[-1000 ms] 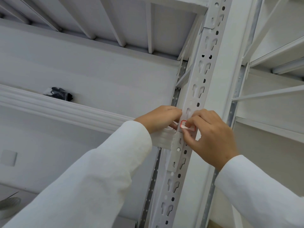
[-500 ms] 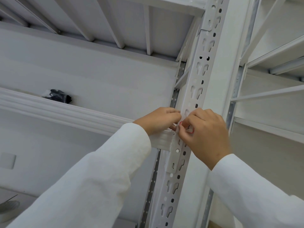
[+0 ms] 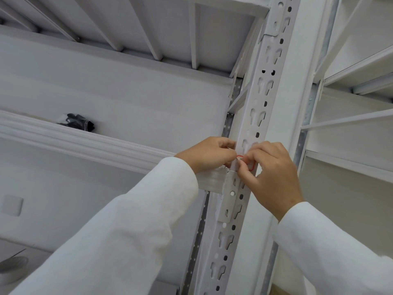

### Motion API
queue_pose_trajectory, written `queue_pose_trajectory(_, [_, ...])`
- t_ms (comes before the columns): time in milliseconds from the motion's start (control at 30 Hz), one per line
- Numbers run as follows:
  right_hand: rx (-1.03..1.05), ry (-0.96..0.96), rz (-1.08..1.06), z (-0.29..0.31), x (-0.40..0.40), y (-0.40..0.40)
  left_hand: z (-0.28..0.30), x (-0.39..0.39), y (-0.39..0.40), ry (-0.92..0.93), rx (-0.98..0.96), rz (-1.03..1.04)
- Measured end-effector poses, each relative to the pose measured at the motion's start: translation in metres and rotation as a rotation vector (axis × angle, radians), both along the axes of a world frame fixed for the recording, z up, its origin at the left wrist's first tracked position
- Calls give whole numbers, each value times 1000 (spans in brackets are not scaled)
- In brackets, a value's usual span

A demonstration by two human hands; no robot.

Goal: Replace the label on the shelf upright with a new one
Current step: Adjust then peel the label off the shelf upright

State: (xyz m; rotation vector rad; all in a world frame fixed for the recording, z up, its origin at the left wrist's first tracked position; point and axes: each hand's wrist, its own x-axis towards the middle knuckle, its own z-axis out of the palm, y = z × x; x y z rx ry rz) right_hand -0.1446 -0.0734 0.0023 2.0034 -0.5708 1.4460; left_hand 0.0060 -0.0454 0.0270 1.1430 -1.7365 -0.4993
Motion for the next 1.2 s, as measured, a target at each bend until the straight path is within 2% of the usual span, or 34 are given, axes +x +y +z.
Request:
queue_pose_trajectory(200, [81, 7, 27, 5, 0, 9, 0, 1, -3, 22, -16, -15])
queue_pose_trajectory(333, [65, 63, -113, 11, 4, 11, 1, 0, -2, 20, -39, -18])
queue_pose_trajectory(500, [204, 64, -179, 17, 7, 15, 1, -1, 0, 0, -36, -15])
queue_pose_trajectory(667, [241, 58, -269, 20, 10, 21, 1, -1, 0, -1, -38, -13])
queue_pose_trajectory(767, [219, 74, -319, 19, 9, 22, 1, -2, 0, 3, -42, -14])
queue_pose_trajectory(1200, [78, 31, -273, 15, 6, 13, 0, 0, -2, 22, -25, -10])
